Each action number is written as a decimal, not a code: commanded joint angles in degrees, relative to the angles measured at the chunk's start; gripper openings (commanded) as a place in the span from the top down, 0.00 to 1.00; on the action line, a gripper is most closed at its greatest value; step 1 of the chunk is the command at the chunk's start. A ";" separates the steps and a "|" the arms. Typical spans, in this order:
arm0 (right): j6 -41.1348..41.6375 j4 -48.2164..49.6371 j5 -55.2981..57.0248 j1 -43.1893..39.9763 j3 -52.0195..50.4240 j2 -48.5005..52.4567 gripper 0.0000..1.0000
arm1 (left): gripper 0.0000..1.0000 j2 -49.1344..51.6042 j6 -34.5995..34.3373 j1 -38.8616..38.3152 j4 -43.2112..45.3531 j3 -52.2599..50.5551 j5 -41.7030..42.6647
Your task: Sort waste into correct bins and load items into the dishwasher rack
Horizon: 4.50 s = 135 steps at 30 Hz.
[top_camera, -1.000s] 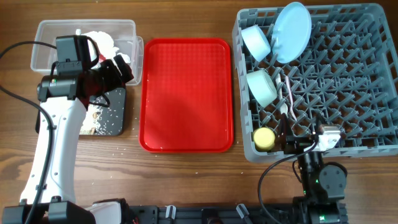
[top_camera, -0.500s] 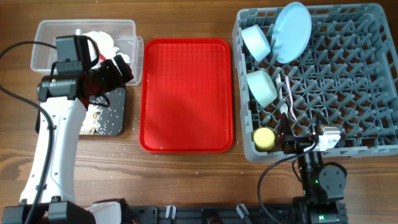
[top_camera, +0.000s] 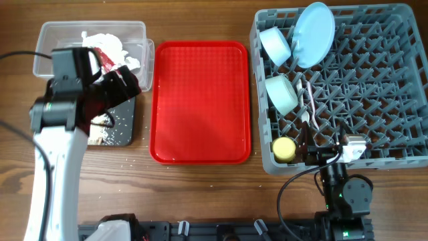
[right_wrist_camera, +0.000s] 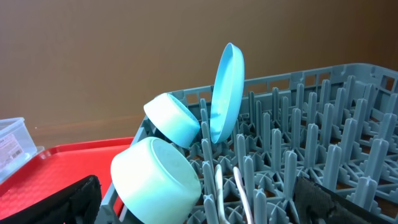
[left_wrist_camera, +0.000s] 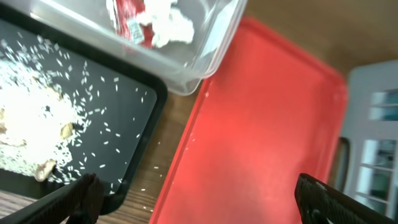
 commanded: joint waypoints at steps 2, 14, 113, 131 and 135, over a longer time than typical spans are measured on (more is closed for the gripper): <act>0.26 0.48 -0.48 0.24 -0.52 -0.35 0.00 | 0.00 -15.19 0.44 -0.28 11.04 -9.27 0.37; 0.24 0.48 -0.48 0.24 -0.52 -0.35 0.00 | 0.00 -58.60 0.46 -0.26 56.74 -60.02 1.70; 0.26 0.48 -0.48 0.24 -0.52 -0.33 0.00 | 0.00 -73.00 0.26 -0.26 48.37 -71.45 -3.56; 0.22 0.48 -0.48 0.24 -0.52 -0.33 0.00 | 0.00 -73.00 0.26 -0.26 48.37 -71.45 -3.58; 0.24 0.48 -0.48 0.24 -0.52 -0.33 0.00 | 0.00 -73.00 0.26 -0.26 48.37 -71.45 -3.58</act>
